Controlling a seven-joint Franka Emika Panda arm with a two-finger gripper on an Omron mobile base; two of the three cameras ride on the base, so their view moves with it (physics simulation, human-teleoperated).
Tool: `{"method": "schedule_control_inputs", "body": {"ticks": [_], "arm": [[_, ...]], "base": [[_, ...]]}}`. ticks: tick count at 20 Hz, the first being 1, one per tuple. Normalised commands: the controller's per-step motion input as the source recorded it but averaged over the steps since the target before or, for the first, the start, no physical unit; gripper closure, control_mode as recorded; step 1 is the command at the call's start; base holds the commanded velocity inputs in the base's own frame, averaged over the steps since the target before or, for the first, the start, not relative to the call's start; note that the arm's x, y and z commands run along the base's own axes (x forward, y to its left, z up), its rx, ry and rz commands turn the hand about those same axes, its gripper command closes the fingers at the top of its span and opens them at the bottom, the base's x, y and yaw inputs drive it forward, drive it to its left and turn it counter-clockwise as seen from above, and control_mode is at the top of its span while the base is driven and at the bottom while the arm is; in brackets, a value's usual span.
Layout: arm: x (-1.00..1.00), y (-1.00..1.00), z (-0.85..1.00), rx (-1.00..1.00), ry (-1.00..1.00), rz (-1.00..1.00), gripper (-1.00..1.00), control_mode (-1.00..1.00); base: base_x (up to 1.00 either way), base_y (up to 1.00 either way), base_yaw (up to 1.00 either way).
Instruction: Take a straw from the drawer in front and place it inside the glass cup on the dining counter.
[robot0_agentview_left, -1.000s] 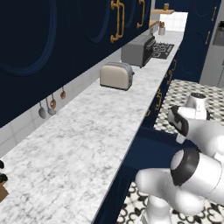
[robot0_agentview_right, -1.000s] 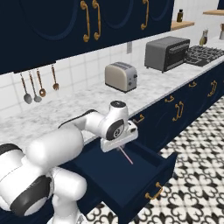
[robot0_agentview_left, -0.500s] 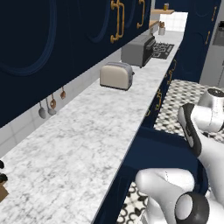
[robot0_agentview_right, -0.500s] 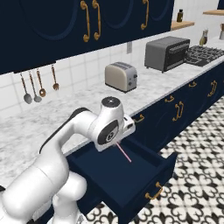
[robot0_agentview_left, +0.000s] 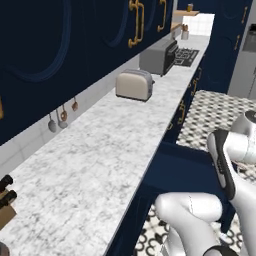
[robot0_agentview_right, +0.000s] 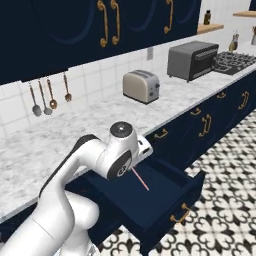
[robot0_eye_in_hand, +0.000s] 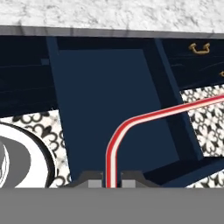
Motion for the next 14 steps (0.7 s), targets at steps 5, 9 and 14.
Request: {"method": "schedule_control_inputs", "body": {"ticks": [5, 9, 14], "arm": [[0.0, 0.0, 0.0, 0.0, 0.0, 0.0, 1.0, 1.0], [0.0, 0.0, 0.0, 0.0, 0.0, 0.0, 1.0, 1.0], [0.0, 0.0, 0.0, 0.0, 0.0, 0.0, 1.0, 1.0]], "base": [[-0.67, 0.29, 0.3], [-0.56, 0.0, 0.48], [-0.68, -0.24, 0.53]]}}
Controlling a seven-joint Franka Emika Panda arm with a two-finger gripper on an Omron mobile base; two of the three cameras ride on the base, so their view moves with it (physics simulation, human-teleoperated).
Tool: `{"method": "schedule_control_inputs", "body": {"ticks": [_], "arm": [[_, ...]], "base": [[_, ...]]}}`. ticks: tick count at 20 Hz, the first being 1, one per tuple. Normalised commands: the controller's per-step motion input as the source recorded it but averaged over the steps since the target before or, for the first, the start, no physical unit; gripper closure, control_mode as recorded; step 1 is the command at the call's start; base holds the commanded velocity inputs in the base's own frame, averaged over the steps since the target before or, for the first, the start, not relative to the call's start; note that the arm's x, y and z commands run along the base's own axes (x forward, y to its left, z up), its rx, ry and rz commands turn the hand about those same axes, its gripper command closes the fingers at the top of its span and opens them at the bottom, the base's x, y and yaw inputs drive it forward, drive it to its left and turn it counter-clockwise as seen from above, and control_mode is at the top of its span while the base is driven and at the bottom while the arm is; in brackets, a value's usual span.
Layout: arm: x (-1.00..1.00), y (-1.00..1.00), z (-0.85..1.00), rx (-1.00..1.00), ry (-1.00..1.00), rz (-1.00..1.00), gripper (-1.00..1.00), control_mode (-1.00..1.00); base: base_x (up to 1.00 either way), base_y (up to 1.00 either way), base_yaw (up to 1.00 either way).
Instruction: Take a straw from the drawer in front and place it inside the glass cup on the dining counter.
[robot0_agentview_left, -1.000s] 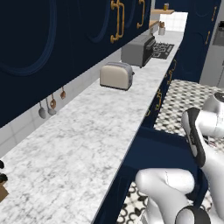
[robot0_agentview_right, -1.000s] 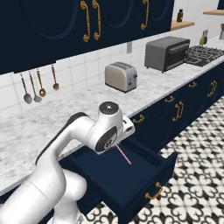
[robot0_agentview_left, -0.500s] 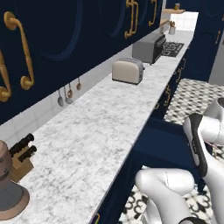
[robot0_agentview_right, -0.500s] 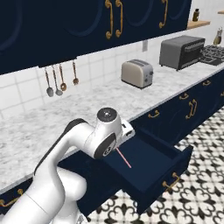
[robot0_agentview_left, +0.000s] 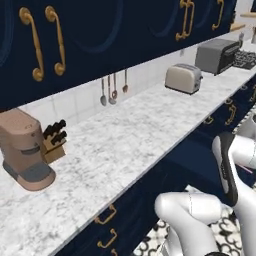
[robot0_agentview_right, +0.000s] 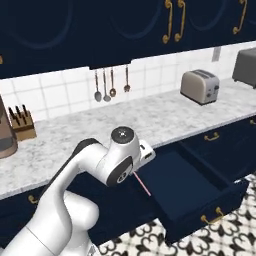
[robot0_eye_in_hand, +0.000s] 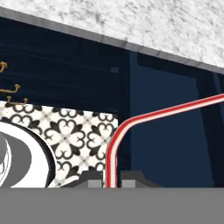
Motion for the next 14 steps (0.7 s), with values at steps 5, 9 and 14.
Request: {"method": "schedule_control_inputs", "body": {"ticks": [5, 9, 14], "arm": [[0.0, 0.0, 0.0, 0.0, 0.0, 0.0, 1.0, 1.0], [0.0, 0.0, 0.0, 0.0, 0.0, 0.0, 1.0, 1.0], [0.0, 0.0, 0.0, 0.0, 0.0, 0.0, 1.0, 1.0]], "base": [[-0.98, -0.44, 0.41], [-0.98, -0.11, 0.43], [-0.68, 0.01, 0.54]]}}
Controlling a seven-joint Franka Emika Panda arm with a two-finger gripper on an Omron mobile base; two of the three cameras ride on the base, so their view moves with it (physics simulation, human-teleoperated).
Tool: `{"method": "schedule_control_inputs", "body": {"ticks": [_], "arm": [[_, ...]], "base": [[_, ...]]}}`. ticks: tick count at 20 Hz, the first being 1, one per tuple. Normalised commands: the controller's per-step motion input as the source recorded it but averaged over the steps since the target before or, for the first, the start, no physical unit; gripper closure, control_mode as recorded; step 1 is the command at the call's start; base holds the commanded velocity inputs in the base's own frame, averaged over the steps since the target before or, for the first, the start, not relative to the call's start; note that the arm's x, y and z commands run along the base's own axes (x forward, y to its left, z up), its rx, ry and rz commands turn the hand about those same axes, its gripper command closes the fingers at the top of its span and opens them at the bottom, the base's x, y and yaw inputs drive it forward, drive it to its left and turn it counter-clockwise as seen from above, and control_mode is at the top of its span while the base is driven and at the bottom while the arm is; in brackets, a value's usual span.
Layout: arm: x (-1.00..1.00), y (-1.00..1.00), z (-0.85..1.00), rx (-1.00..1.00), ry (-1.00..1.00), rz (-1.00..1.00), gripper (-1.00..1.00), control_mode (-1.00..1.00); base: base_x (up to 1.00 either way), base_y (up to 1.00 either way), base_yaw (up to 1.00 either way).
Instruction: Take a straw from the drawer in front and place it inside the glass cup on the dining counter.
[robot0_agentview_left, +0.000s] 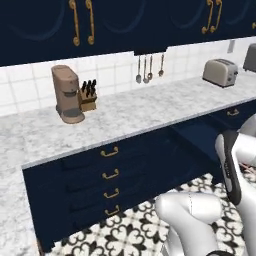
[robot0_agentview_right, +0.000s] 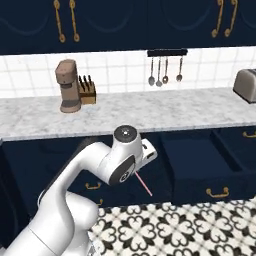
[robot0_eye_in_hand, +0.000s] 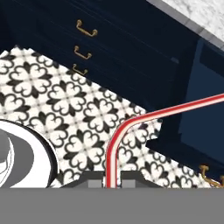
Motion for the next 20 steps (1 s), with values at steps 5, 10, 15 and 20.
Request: {"method": "schedule_control_inputs", "body": {"ticks": [5, 10, 15, 20], "arm": [[0.0, 0.0, 0.0, 0.0, 0.0, 0.0, 1.0, 1.0], [0.0, 0.0, 0.0, 0.0, 0.0, 0.0, 1.0, 1.0], [0.0, 0.0, 0.0, 0.0, 0.0, 0.0, 1.0, 1.0], [0.0, 0.0, 0.0, 0.0, 0.0, 0.0, 1.0, 1.0]], "base": [[-0.51, 0.04, 0.59], [-0.76, -0.17, 0.55], [-0.75, -0.6, 0.51], [-0.6, -0.89, 0.48]]}}
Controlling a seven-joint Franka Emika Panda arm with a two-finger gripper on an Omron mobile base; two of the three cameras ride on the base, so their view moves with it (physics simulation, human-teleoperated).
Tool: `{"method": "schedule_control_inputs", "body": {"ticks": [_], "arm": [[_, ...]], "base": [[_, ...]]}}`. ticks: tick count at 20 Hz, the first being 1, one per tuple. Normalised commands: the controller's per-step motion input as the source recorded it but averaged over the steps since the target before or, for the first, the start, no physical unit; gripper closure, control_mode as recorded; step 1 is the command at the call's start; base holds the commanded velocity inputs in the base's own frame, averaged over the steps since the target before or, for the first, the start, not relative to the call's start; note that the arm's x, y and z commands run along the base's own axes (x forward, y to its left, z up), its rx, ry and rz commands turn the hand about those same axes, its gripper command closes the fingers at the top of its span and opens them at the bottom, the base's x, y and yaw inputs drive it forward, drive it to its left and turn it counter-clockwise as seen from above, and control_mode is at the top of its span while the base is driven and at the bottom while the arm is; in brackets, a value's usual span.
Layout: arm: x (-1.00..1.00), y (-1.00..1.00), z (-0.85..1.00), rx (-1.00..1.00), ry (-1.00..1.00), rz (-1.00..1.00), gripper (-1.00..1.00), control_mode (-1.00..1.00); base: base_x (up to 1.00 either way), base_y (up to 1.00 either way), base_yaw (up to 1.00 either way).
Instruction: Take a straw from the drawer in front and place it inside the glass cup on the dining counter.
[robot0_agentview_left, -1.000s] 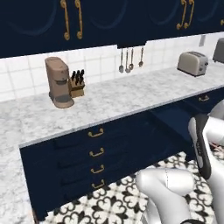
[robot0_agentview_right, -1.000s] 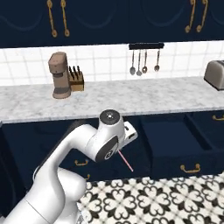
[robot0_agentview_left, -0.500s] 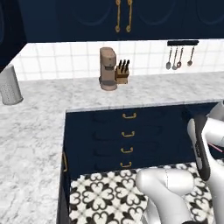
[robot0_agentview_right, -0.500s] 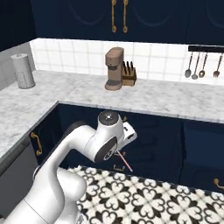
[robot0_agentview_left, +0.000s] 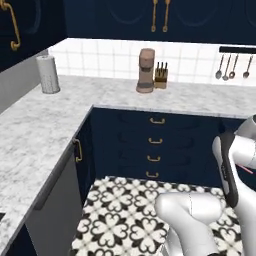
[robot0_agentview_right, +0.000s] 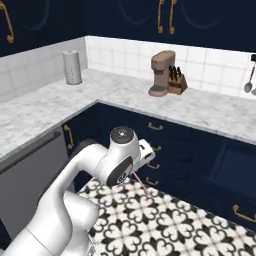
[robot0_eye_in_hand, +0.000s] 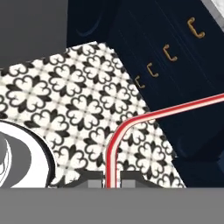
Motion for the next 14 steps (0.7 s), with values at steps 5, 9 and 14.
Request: {"method": "schedule_control_inputs", "body": {"ticks": [5, 9, 14], "arm": [[0.0, 0.0, 0.0, 0.0, 0.0, 0.0, 1.0, 1.0], [0.0, 0.0, 0.0, 0.0, 0.0, 0.0, 1.0, 1.0], [0.0, 0.0, 0.0, 0.0, 0.0, 0.0, 1.0, 1.0]], "base": [[-0.59, -0.75, 0.49], [-0.76, -0.24, 0.58], [-0.66, -0.14, 0.65]]}}
